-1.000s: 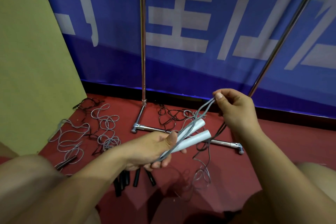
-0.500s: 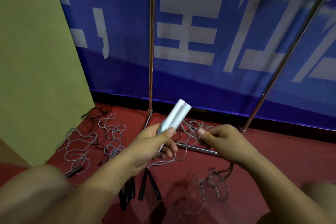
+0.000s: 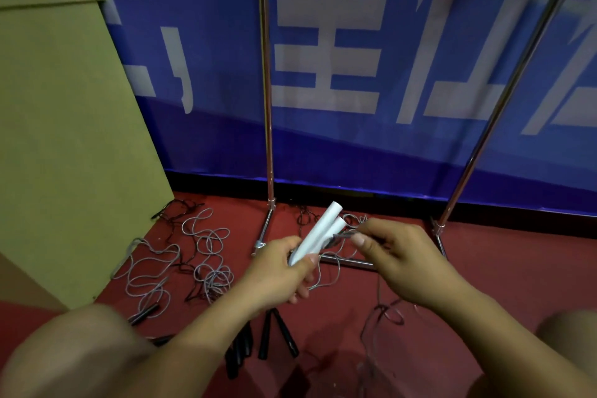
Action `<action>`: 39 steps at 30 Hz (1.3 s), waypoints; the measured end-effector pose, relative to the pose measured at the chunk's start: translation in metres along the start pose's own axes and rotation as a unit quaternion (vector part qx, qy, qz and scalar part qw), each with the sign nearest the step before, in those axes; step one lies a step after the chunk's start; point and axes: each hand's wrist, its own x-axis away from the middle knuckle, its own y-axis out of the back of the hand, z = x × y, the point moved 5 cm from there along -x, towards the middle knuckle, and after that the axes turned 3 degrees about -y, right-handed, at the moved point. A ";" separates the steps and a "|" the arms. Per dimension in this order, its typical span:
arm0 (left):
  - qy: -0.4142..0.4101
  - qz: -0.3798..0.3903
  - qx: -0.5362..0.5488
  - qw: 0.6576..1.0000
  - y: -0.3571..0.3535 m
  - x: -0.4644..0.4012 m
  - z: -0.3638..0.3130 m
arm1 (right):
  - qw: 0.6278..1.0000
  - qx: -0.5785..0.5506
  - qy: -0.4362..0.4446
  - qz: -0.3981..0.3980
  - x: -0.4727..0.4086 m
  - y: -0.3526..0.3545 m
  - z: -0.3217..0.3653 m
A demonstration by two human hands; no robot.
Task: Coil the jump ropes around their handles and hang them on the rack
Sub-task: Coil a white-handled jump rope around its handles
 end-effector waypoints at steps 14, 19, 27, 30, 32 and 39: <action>-0.023 0.181 0.040 0.982 -0.023 0.013 -0.006 | 0.990 -0.062 -0.069 -0.102 -0.005 0.005 -0.009; -0.007 0.180 0.033 0.983 -0.022 0.015 -0.003 | 0.991 -0.074 -0.071 -0.084 -0.003 0.000 -0.005; 0.033 0.179 0.100 0.978 -0.024 0.017 0.001 | 0.990 -0.100 -0.082 -0.052 -0.006 -0.004 -0.009; 0.029 0.183 0.086 0.979 -0.024 0.016 0.002 | 0.992 -0.078 -0.090 -0.049 -0.006 -0.008 -0.010; 0.026 0.191 0.083 0.978 -0.026 0.017 0.002 | 0.992 -0.071 -0.093 -0.045 -0.006 -0.012 -0.010; -0.002 0.171 0.091 0.981 -0.026 0.015 -0.001 | 0.986 -0.097 -0.131 -0.036 -0.010 -0.014 -0.017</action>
